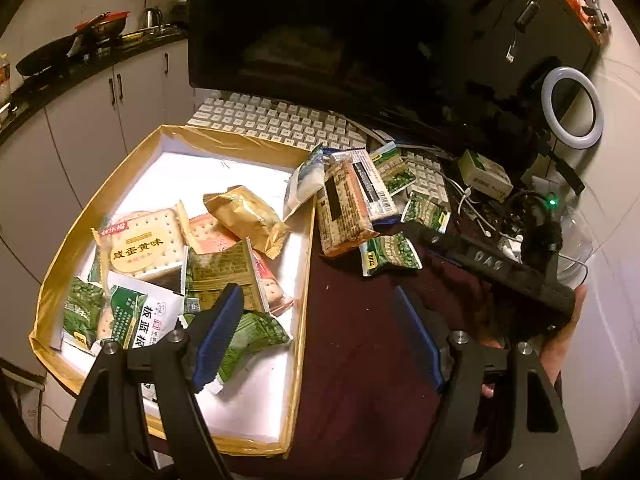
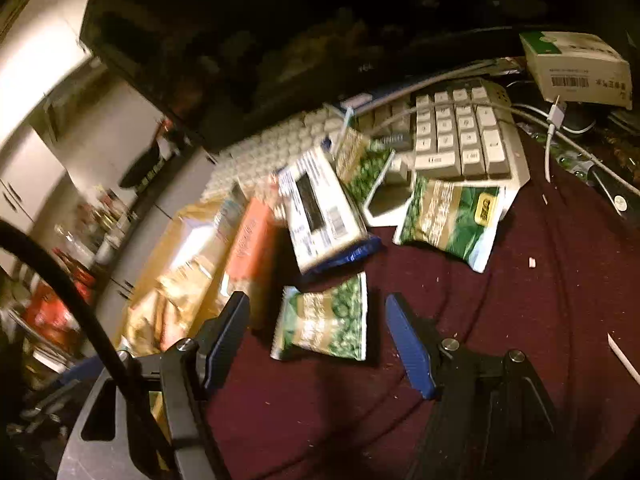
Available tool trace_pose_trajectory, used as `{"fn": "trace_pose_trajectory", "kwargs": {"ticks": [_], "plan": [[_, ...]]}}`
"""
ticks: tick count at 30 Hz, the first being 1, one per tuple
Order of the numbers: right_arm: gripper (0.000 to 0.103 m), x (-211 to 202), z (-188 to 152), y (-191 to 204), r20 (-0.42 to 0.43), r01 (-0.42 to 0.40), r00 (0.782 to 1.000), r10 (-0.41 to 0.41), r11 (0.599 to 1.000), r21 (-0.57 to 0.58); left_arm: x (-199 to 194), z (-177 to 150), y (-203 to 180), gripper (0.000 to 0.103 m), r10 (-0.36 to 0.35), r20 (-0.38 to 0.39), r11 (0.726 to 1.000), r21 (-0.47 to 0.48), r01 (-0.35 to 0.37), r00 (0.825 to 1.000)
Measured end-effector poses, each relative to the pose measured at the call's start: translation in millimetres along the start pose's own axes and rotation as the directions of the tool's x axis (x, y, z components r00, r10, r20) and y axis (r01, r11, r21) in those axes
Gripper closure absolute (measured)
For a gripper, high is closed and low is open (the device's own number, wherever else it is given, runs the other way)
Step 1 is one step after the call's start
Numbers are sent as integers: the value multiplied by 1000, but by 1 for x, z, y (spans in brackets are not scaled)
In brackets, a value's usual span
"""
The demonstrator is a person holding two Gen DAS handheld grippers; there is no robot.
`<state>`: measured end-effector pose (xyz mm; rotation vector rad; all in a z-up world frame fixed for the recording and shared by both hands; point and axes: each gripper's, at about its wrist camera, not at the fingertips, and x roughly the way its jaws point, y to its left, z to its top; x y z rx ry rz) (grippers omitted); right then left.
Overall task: Organize snacks
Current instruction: 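Grasp the orange-labelled cracker stick pack with the left gripper while the right grasps a green pea bag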
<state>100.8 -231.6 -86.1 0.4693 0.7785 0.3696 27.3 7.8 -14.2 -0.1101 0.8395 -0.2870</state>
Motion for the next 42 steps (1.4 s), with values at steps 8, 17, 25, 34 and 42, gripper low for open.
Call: {"fn": "trace_pose_trajectory", "kwargs": {"ticks": [8, 17, 25, 34, 42], "plan": [[32, 31, -11, 35, -44, 162, 984, -172, 972, -169, 0, -3, 2, 26, -17, -17, 1000, -15, 17, 1000], [55, 34, -21, 46, -9, 233, 970, -241, 947, -222, 2, 0, -5, 26, -24, -24, 1000, 6, 24, 999], [66, 12, -17, 28, 32, 219, 976, -217, 963, -155, 11, 8, -16, 26, -8, -35, 999, 40, 10, 999], [89, -24, -8, -11, 127, 186, 973, -190, 981, 47, 40, 32, -41, 26, 21, -96, 994, 110, -11, 995], [73, -20, -6, -30, 65, 100, 992, -109, 986, 131, 94, 62, -63, 26, 66, -157, 981, 191, -35, 985]]}}
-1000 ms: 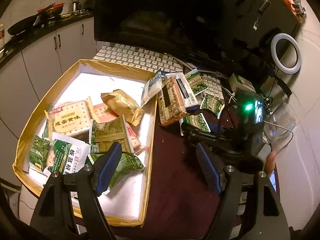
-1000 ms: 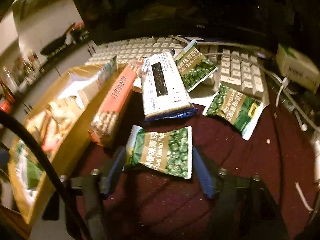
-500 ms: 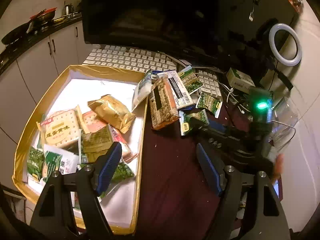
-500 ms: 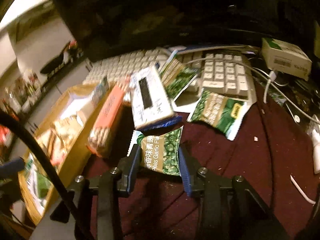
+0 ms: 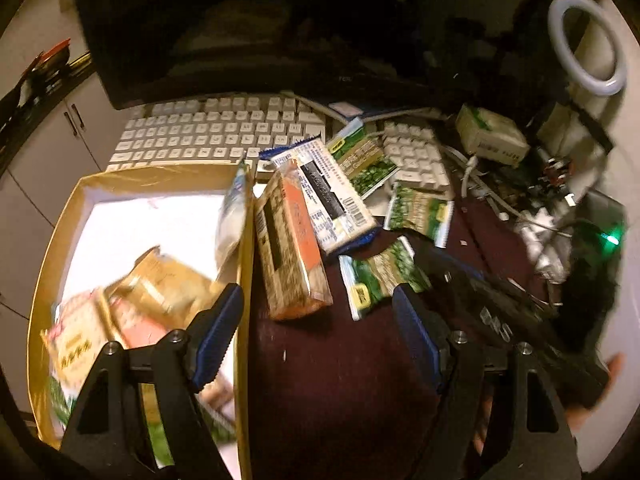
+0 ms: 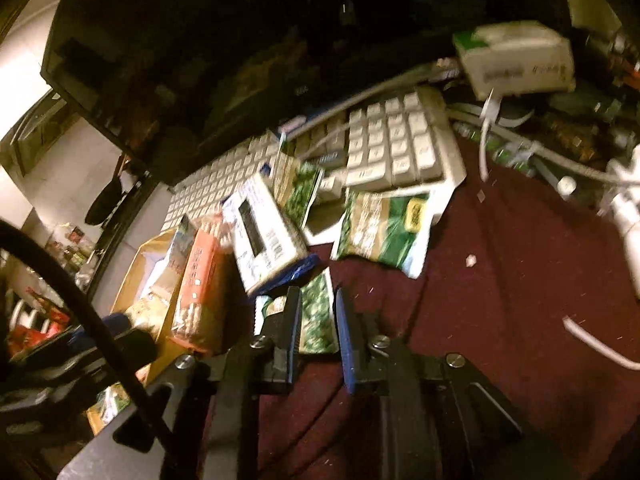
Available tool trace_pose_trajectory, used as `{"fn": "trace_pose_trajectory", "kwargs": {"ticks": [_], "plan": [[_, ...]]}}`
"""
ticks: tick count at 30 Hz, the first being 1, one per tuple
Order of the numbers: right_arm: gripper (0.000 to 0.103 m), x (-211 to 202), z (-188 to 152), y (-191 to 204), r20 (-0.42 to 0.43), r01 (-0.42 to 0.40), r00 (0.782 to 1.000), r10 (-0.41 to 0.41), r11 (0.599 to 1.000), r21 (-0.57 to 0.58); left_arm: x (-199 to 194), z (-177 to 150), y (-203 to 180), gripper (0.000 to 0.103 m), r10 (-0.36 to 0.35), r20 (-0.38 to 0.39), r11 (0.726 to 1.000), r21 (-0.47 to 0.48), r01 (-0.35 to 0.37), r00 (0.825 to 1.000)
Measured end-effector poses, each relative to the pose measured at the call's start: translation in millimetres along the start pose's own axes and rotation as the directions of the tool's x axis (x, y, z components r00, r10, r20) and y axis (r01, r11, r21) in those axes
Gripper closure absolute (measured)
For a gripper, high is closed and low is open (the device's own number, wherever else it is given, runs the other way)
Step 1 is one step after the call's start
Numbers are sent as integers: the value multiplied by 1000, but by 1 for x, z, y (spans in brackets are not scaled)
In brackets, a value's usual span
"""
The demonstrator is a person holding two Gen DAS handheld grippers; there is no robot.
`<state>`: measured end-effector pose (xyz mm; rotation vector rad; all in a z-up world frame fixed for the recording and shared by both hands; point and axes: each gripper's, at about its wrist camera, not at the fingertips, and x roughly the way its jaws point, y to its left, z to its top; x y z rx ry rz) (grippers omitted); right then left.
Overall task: Organize snacks
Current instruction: 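Grasp the orange-labelled cracker stick pack with the left gripper while the right grasps a green pea bag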
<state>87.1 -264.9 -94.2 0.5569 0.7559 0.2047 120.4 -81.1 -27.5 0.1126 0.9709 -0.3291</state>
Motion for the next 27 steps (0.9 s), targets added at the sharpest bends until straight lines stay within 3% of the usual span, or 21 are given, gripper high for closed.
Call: {"fn": "trace_pose_trajectory", "kwargs": {"ticks": [1, 2, 4, 5, 7, 9, 10, 14, 17, 22, 27], "plan": [[54, 2, 1, 0, -9, 5, 1000, -5, 1000, 3, 7, 5, 0, 27, 7, -5, 1000, -5, -7, 1000], [47, 2, 1, -2, -12, 12, 1000, -12, 1000, 7, 11, 7, 0, 31, 13, -5, 1000, -5, -13, 1000], [45, 1, 1, -2, -3, 19, 1000, -19, 1000, 8, 25, 14, -1, 44, 41, -28, 999, 11, -41, 999], [45, 0, 1, -3, 1, 51, 999, -51, 999, 6, 32, 17, -1, 46, 49, -47, 999, 18, -48, 998], [45, 0, 0, -6, -13, 29, 1000, -29, 999, 15, 43, 20, -2, 48, 66, -62, 997, 36, -64, 996], [45, -2, 1, -6, 4, 58, 998, -58, 998, 11, 53, 21, -2, 58, 105, -60, 993, 52, -102, 993], [45, -4, 1, -6, 8, 63, 998, -63, 998, 7, 57, 20, -1, 66, 108, -67, 993, 55, -105, 992], [45, -3, -2, -1, 2, 49, 999, -49, 999, -9, 49, 12, 6, 76, 102, -47, 994, 52, -100, 994], [45, 5, -4, 13, -22, 24, 999, -25, 998, -54, 29, -3, 17, 82, 16, -74, 1000, -4, -16, 997], [45, 20, -9, 30, -76, 34, 996, -45, 989, -144, -3, -52, 31, 83, -144, -117, 986, -95, 134, 983], [45, 28, -15, 51, -52, 119, 989, -139, 954, -277, -16, -77, 34, 83, -159, -111, 982, -121, 146, 981]]}}
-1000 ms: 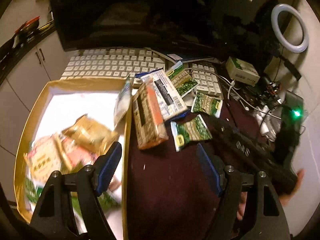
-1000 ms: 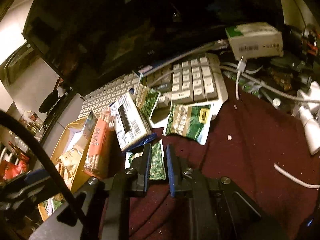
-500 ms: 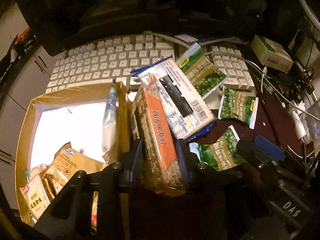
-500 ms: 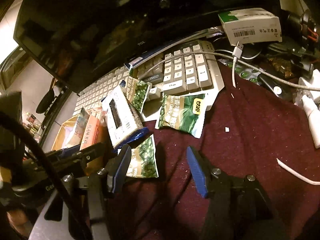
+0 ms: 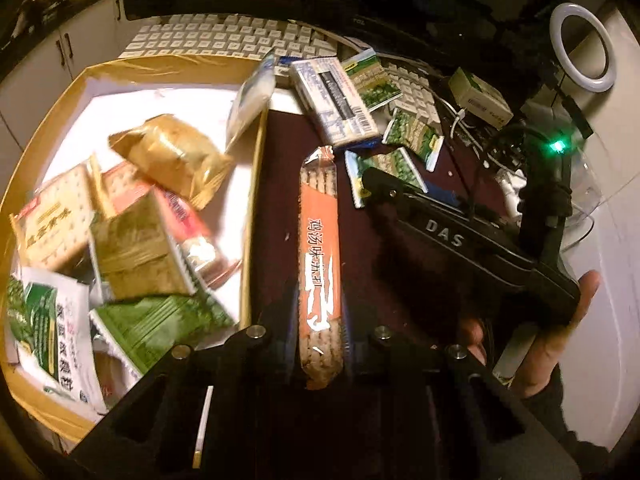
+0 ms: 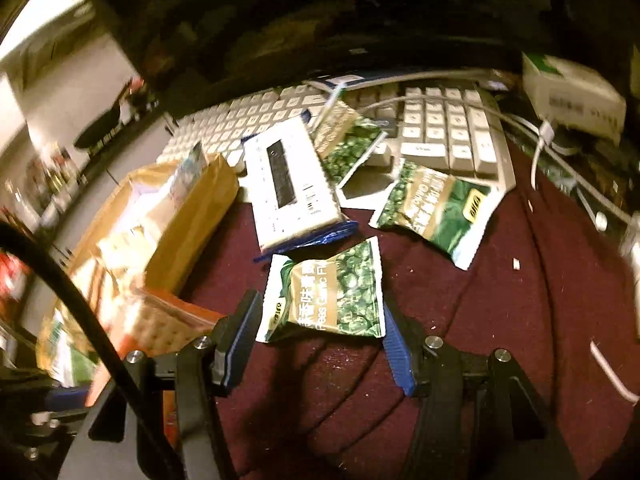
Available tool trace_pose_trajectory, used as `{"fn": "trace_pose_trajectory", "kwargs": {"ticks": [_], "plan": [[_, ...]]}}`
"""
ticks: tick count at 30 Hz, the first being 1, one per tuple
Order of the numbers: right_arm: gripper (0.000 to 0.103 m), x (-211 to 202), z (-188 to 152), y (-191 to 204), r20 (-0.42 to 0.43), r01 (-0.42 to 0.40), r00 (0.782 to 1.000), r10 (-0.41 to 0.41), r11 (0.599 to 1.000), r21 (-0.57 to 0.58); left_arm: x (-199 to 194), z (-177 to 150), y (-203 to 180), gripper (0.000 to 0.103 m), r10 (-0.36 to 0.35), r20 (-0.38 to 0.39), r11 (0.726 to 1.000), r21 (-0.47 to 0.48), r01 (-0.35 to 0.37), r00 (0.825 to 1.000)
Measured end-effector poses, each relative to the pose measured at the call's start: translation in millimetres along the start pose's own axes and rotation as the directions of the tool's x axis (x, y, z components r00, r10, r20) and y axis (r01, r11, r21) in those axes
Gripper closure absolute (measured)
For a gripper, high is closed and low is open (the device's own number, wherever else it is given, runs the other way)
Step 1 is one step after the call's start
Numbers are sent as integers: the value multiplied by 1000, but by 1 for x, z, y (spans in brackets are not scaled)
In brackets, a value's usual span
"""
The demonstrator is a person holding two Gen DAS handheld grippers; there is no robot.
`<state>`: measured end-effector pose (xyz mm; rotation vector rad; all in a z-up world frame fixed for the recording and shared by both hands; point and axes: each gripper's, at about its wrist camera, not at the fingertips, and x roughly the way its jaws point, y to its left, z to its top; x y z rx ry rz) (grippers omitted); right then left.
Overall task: Organize snacks
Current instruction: 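Grasp the orange-labelled cracker stick pack with the left gripper while the right grasps a green pea bag, then carry the cracker stick pack into the tray with the left gripper while the right places the pea bag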
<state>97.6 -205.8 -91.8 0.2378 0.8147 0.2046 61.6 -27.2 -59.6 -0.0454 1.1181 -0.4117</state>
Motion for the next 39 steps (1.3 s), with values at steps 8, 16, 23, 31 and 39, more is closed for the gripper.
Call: {"fn": "trace_pose_trajectory", "kwargs": {"ticks": [8, 16, 23, 31, 39], "plan": [[61, 5, 3, 5, -2, 42, 999, -43, 998, -49, 15, 11, -14, 81, 75, -2, 994, 75, -75, 997], [75, -2, 1, 4, 29, 28, 999, -27, 999, -41, 28, 12, -12, 82, 92, 16, 995, 39, -92, 996], [77, -17, 3, 0, 103, -14, 995, 16, 1000, -17, -1, 10, -21, 82, 112, 113, 993, 32, -116, 987], [77, -27, 2, 3, 162, -68, 984, 72, 997, -29, -34, 8, -19, 82, 180, 234, 983, 3, -186, 956], [77, -37, 6, 10, 184, -73, 980, 79, 997, -39, -53, 2, 1, 82, 198, 267, 980, -45, -193, 943]]}}
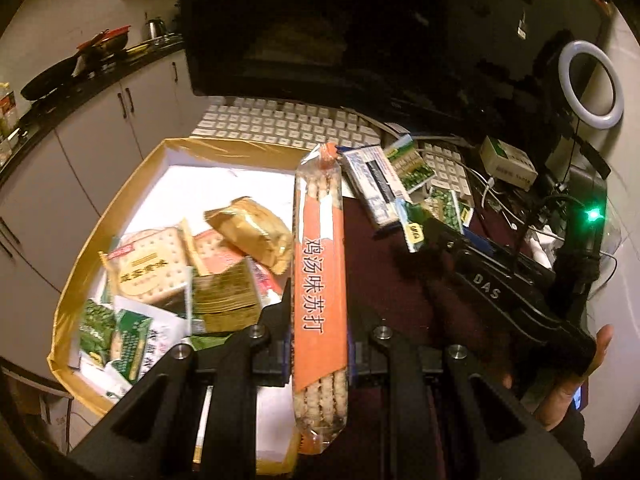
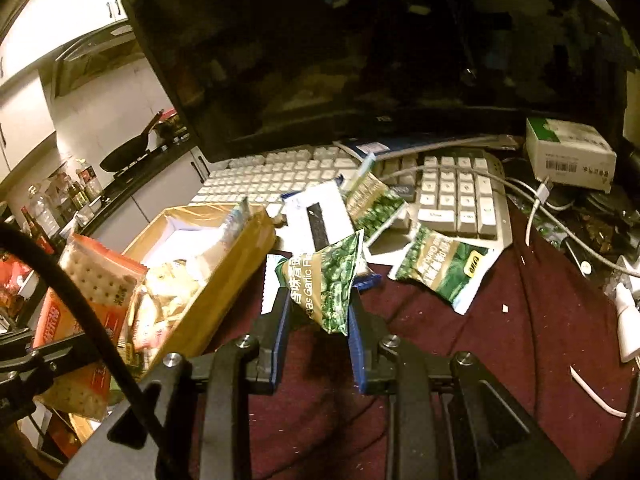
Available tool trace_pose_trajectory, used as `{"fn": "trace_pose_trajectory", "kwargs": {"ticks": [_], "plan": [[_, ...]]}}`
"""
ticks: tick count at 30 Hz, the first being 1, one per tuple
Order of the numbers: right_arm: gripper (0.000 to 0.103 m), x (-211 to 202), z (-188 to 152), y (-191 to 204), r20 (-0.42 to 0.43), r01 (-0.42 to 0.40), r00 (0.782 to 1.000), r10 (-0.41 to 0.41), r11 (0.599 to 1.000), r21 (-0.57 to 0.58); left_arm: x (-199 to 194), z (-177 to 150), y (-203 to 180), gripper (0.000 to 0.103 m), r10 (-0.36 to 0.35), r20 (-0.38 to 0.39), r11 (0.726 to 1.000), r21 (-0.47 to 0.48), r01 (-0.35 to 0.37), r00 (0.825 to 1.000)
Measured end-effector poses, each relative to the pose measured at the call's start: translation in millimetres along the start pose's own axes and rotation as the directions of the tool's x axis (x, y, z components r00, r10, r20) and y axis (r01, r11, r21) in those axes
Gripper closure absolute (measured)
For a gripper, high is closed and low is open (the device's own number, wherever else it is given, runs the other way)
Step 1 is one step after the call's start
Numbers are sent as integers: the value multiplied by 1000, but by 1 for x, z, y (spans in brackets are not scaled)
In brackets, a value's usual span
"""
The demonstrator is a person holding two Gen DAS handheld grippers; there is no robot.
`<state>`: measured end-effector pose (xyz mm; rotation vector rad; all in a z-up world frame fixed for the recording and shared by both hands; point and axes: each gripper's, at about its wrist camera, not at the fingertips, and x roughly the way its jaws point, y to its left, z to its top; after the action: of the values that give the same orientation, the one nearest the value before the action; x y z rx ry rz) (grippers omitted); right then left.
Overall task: Organize snacks
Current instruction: 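Carry the cracker stick pack into the tray with the left gripper while the right places the pea bag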
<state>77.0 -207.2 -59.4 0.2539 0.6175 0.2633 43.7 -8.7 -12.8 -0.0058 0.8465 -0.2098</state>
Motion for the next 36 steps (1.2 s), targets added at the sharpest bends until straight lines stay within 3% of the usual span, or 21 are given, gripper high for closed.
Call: {"fn": "trace_pose_trajectory", "kwargs": {"ticks": [9, 14, 18, 23, 36], "plan": [[77, -17, 19, 51, 39, -71, 996, 74, 994, -77, -11, 0, 28, 82, 22, 35, 999, -46, -20, 999], [77, 0, 31, 74, 0, -139, 990, 139, 988, -73, -16, 8, 61, 82, -9, 32, 994, -111, 12, 999], [77, 24, 41, 88, -38, -179, 984, 177, 982, -58, -15, 22, 87, 82, 22, 50, 991, -135, -15, 999], [77, 69, 47, 101, -127, -184, 975, 181, 983, -14, 9, 44, 116, 82, 28, 27, 986, -164, -23, 999], [76, 94, 31, 112, -118, -145, 983, 138, 988, -54, 80, 70, 133, 82, 80, -100, 981, -166, -96, 992]]}}
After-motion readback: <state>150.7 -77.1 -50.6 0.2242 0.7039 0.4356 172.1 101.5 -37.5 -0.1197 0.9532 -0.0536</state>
